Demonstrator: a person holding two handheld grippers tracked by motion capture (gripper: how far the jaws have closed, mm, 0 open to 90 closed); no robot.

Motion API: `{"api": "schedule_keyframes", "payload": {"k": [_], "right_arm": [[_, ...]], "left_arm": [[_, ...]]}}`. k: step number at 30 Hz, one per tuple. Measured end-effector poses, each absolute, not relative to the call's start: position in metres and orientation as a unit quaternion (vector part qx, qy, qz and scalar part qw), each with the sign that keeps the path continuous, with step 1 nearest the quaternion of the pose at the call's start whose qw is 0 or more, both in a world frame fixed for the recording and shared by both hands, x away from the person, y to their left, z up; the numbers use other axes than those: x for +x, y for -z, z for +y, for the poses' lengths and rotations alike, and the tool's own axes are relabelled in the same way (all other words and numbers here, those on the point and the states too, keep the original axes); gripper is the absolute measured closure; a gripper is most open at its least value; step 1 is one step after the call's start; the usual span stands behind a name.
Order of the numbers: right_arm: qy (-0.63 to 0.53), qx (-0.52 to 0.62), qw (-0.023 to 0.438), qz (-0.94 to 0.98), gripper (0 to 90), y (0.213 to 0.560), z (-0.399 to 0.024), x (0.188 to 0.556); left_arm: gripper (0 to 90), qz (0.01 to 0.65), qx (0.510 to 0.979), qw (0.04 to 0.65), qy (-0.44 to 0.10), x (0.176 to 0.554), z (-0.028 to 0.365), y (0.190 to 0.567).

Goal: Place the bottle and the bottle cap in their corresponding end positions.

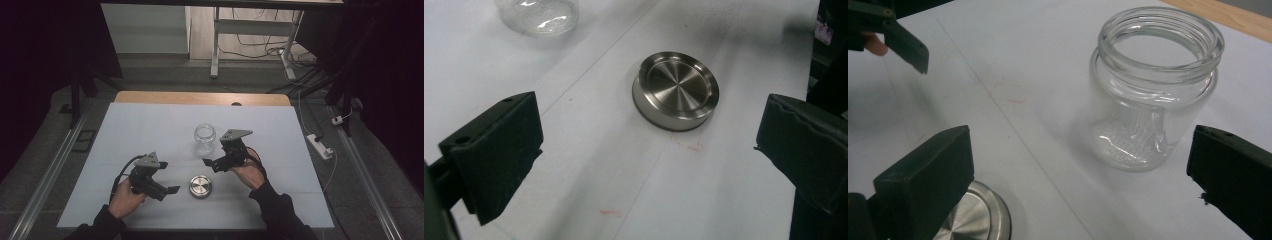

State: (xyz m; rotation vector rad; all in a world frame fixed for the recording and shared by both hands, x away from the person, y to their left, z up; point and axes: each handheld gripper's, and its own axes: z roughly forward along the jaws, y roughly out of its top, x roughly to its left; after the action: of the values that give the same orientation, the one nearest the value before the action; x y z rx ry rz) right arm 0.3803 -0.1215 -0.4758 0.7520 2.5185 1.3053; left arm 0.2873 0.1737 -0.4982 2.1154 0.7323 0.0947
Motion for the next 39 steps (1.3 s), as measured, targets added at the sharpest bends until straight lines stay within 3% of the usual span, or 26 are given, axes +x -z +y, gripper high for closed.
{"api": "schedule_keyframes", "payload": {"k": [19, 39], "right_arm": [[-0.452, 0.262, 0.103, 0.846, 0.0, 0.475, -0.137, 0.352], [-0.44, 0.284, 0.119, 0.843, 0.0, 0.477, -0.183, 0.321]], "left_arm": [[0.0, 0.317, 0.845, 0.427, -0.057, 0.268, 0.199, 0.499], [0.0, 0.366, 0.82, 0.434, -0.076, 0.238, 0.241, 0.502]]}}
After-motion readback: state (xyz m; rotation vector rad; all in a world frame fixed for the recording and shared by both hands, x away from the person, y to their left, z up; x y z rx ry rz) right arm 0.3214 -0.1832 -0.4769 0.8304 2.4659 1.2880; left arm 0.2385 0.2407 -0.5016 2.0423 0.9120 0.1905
